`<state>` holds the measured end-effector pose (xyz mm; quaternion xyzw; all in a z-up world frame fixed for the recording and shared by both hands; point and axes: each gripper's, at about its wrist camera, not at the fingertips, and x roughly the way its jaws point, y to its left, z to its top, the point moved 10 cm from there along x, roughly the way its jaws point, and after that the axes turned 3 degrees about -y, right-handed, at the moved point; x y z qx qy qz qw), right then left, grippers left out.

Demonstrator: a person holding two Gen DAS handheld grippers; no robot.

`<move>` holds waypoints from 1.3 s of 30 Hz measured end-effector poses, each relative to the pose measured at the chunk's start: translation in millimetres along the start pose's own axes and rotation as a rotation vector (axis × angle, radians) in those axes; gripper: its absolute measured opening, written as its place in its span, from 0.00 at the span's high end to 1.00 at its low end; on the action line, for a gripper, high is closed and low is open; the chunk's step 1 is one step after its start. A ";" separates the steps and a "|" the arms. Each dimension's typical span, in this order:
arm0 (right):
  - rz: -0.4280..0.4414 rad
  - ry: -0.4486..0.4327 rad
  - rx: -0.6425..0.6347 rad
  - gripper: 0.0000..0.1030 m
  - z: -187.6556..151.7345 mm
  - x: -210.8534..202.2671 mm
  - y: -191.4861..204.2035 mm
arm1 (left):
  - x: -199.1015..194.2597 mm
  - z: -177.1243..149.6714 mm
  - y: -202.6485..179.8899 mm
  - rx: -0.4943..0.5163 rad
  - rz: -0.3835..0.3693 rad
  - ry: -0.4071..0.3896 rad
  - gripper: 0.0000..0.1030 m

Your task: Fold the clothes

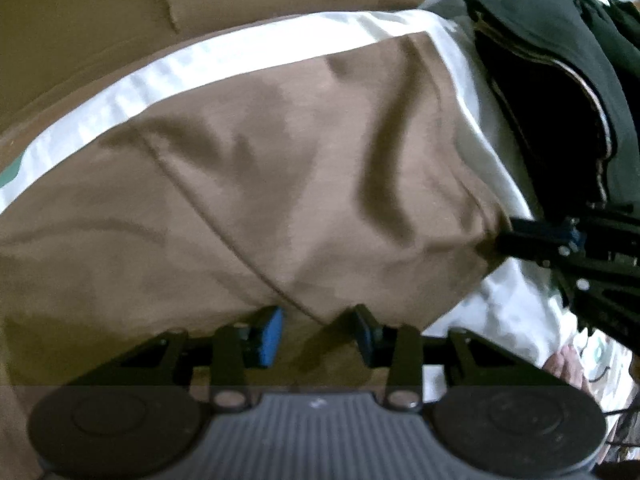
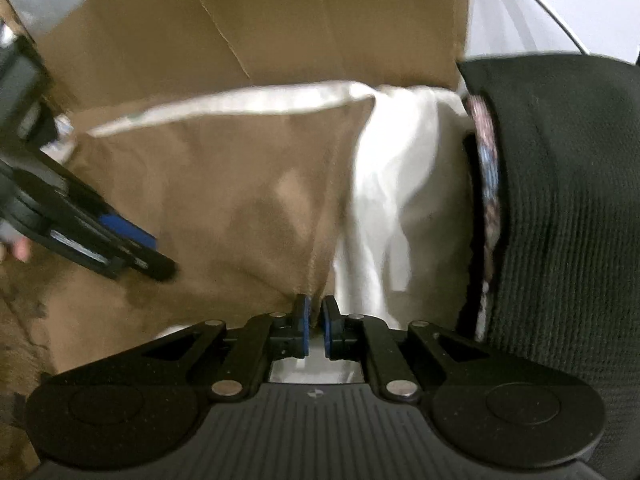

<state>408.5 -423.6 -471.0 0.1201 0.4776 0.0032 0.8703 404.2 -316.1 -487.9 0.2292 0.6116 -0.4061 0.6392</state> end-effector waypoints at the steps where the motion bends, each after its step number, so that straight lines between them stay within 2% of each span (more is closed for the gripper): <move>1: 0.000 -0.016 -0.012 0.90 3.0 -2.8 1.8 | -0.4 0.2 -2.3 0.004 -0.006 0.000 0.60; 5: -0.010 -0.073 -0.016 0.85 21.6 -1.3 -1.2 | -3.0 -0.6 -3.2 0.000 -0.024 -0.002 0.62; 8: -0.016 -0.091 0.027 0.83 38.0 4.1 -11.4 | -7.8 0.2 4.3 -0.044 -0.045 -0.014 0.63; 12: -0.038 -0.121 0.049 0.78 62.2 12.3 -19.3 | -20.4 4.1 16.6 -0.089 -0.030 -0.050 0.63; 18: -0.101 -0.101 0.079 0.76 80.9 37.2 -24.7 | -34.5 -3.9 29.6 -0.153 -0.002 -0.096 0.59; 20: -0.131 -0.076 0.097 0.71 81.6 48.1 -27.9 | -43.0 2.0 47.8 -0.178 0.017 -0.109 0.56; 24: -0.150 -0.051 0.115 0.70 82.2 62.1 -30.6 | -62.5 -6.1 82.1 -0.244 0.050 -0.134 0.56; 25: -0.146 -0.060 0.113 0.71 83.8 62.7 -31.0 | -66.7 -8.9 90.3 -0.261 0.057 -0.140 0.56; 27: -0.141 -0.074 0.096 0.78 87.5 64.0 -31.4 | -79.5 -14.2 104.1 -0.286 0.069 -0.153 0.56; 29: -0.150 -0.086 0.068 0.96 91.7 63.3 -32.4 | -99.2 -22.0 115.1 -0.302 0.078 -0.176 0.56; 33: -0.203 -0.117 0.041 1.00 101.5 55.1 -40.9 | -120.6 -21.4 121.5 -0.327 0.073 -0.219 0.56; 36: -0.304 -0.131 -0.004 1.00 108.0 50.7 -55.0 | -130.1 -18.9 121.7 -0.343 0.068 -0.242 0.56; 39: -0.300 -0.131 0.053 1.00 111.8 48.6 -68.7 | -129.9 -12.4 116.8 -0.344 0.072 -0.263 0.56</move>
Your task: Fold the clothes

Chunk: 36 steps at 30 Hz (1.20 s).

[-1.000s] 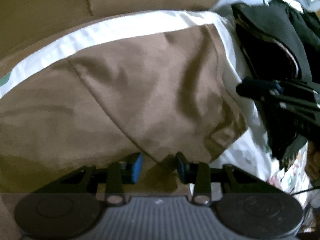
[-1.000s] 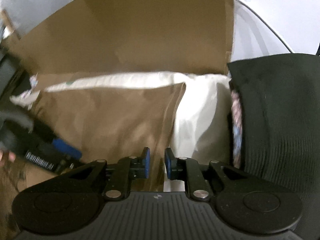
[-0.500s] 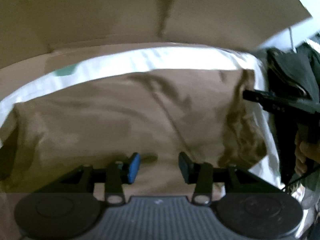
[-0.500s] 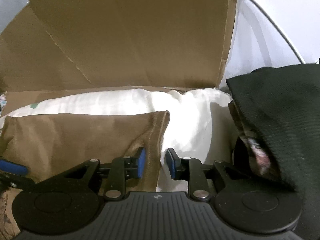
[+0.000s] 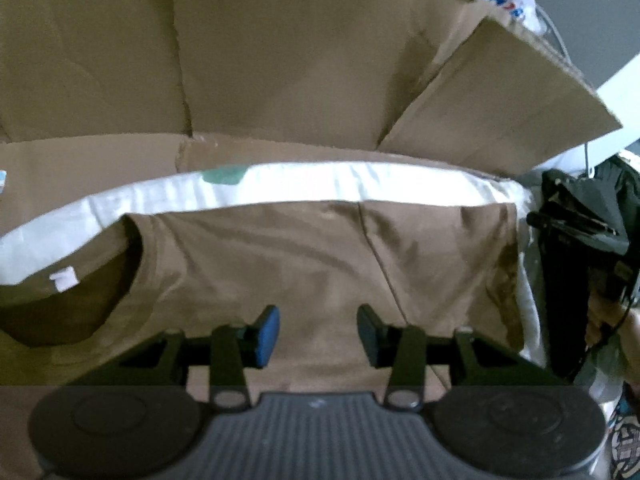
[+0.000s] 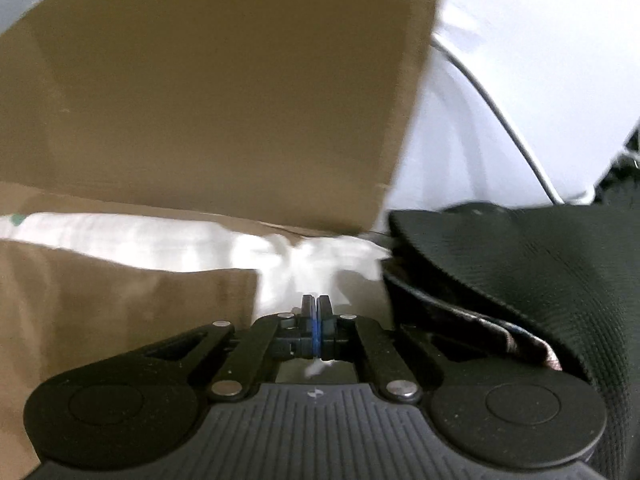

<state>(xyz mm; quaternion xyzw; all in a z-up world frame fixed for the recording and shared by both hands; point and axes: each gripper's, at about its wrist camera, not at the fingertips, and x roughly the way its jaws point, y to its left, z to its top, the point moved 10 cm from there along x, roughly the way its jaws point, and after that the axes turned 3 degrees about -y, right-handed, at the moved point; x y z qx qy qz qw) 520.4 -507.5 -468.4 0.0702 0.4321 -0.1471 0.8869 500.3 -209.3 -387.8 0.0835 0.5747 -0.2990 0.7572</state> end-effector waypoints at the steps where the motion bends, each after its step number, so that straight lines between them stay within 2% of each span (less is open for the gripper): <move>1: 0.017 -0.009 0.013 1.00 2.4 -3.2 0.5 | -1.0 1.4 -0.6 0.002 0.000 -0.009 0.55; 7: 0.103 -0.057 0.032 0.94 11.4 -22.8 17.5 | -24.6 0.5 17.8 -0.037 0.019 -0.053 0.52; 10: 0.153 -0.079 0.016 0.81 13.3 -31.7 32.7 | -38.3 -1.1 32.4 -0.056 0.047 -0.082 0.44; 13: 0.199 -0.110 -0.027 0.71 15.5 -39.0 52.5 | -50.4 -4.7 55.6 -0.114 0.079 -0.097 0.44; 23: 0.402 -0.092 -0.160 0.71 13.0 -35.8 144.1 | -102.1 -10.9 137.8 -0.279 0.212 -0.173 0.44; 28: 0.499 -0.089 -0.219 0.70 13.3 -31.8 185.6 | -135.0 -31.7 178.1 -0.341 0.314 -0.204 0.45; 31: 0.561 -0.073 -0.248 0.66 10.8 -27.9 211.0 | -153.9 -46.7 205.3 -0.393 0.372 -0.223 0.45; 36: 0.640 -0.048 -0.304 0.66 -1.7 -19.7 242.4 | -183.6 -81.0 243.4 -0.469 0.487 -0.222 0.45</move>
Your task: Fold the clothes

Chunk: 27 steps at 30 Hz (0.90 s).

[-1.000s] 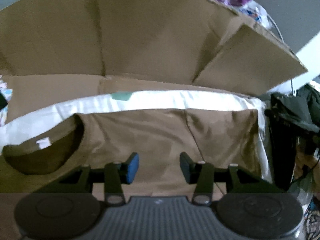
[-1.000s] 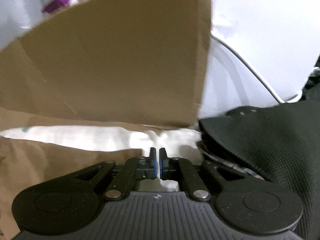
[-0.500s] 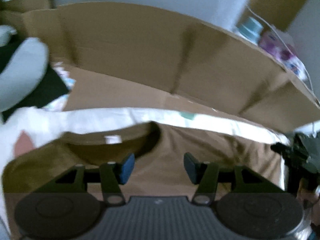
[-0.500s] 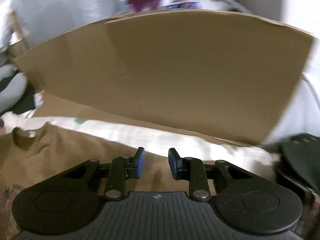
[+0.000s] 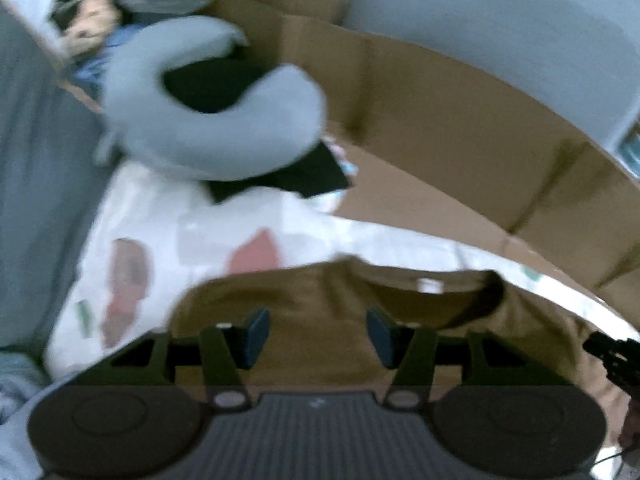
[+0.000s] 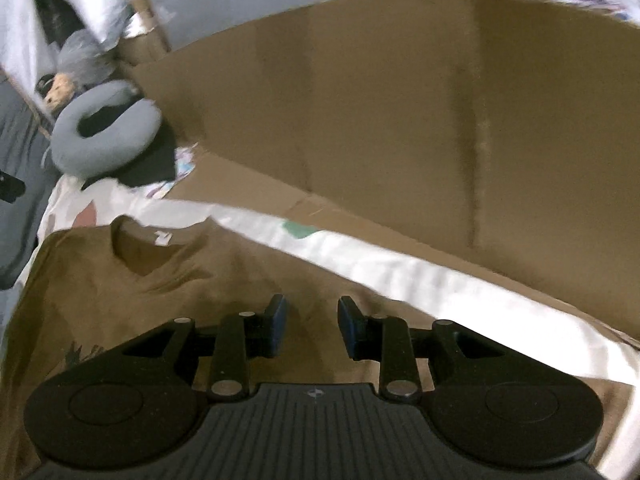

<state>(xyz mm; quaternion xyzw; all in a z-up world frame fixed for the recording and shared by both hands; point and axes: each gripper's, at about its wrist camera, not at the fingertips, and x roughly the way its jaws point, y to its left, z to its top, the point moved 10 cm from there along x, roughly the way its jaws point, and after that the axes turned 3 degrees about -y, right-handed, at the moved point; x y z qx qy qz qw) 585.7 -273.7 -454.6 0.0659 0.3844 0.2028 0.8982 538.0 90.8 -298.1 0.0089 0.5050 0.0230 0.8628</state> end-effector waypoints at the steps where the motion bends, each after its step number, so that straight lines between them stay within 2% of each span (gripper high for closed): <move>1: 0.013 0.010 -0.006 0.66 -1.7 5.2 3.6 | -2.1 -1.5 9.2 -0.003 0.018 -0.008 0.45; 7: 0.079 0.052 -0.054 0.66 -11.0 21.6 19.8 | -0.5 -22.2 59.4 -0.016 0.128 -0.001 0.45; 13: 0.090 0.088 -0.068 0.66 -17.0 31.5 24.1 | 9.1 -36.5 108.4 -0.075 0.189 0.039 0.45; 16: 0.077 0.119 -0.078 0.66 -25.1 36.9 22.5 | 17.5 -43.3 129.1 -0.048 0.241 0.068 0.46; 22: 0.050 0.160 -0.096 0.65 -37.6 44.2 20.4 | 40.5 -67.7 157.4 -0.037 0.253 0.146 0.49; 23: 0.047 0.161 -0.101 0.65 -38.4 44.7 20.8 | 43.8 -72.0 159.0 -0.022 0.255 0.155 0.53; 27: 0.039 0.160 -0.120 0.65 -40.9 45.7 20.5 | 58.0 -92.8 161.3 0.079 0.239 0.191 0.55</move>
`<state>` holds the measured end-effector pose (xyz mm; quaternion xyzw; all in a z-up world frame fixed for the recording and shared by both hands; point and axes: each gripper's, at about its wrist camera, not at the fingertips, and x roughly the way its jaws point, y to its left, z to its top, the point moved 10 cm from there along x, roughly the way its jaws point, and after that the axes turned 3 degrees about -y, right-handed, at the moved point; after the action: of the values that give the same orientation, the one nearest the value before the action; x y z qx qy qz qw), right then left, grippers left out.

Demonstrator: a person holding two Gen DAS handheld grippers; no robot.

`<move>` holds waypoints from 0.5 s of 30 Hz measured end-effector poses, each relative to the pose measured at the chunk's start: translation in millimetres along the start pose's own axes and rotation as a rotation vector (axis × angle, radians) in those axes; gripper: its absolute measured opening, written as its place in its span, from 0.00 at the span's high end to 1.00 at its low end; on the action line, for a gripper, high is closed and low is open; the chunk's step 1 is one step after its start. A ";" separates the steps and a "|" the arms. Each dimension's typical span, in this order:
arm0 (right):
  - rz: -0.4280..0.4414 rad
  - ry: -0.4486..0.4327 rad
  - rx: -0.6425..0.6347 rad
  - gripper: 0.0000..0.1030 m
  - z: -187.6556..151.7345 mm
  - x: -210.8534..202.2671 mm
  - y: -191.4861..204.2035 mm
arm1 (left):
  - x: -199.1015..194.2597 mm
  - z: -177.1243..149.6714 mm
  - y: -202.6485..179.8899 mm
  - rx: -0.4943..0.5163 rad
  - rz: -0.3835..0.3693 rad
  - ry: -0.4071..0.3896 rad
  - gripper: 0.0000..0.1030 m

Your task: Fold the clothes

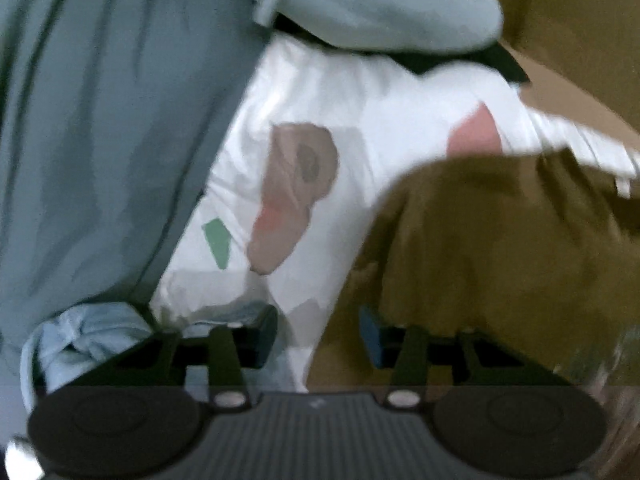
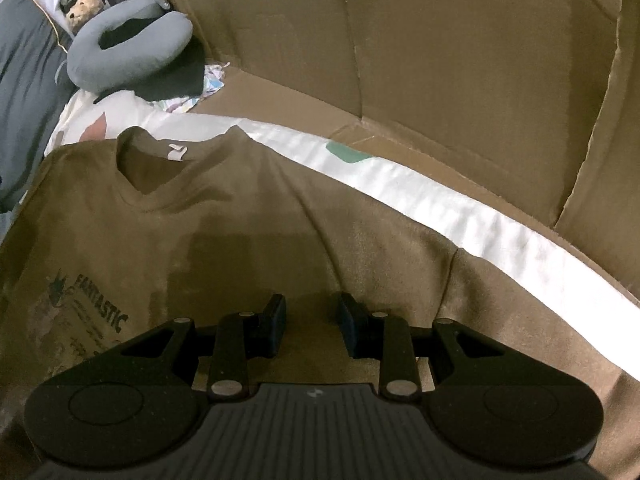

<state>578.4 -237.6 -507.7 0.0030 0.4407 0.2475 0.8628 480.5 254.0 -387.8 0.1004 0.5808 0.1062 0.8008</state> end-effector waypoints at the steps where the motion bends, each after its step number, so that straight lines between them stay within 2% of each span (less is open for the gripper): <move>1: -0.002 0.002 -0.006 0.65 -0.6 0.3 0.2 | 4.6 -5.6 -0.5 0.018 -0.005 0.011 0.59; 2: -0.002 0.003 -0.014 0.65 -0.9 0.5 0.5 | 9.7 -11.8 -0.1 0.025 -0.008 0.028 0.63; 4: 0.001 0.007 -0.019 0.65 -0.9 0.9 0.0 | 18.8 -24.1 0.4 0.033 -0.020 0.052 0.66; 9: 0.003 0.010 -0.016 0.65 -1.0 2.1 -0.9 | 34.0 -43.5 1.0 0.019 -0.040 0.063 0.66; 15: -0.007 0.007 -0.039 0.65 -1.6 2.1 0.8 | 50.1 -51.8 7.9 0.014 0.000 0.061 0.70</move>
<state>577.9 -236.3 -510.1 -0.0162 0.4386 0.2532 0.8621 445.9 277.8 -446.9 0.1029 0.6056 0.1052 0.7820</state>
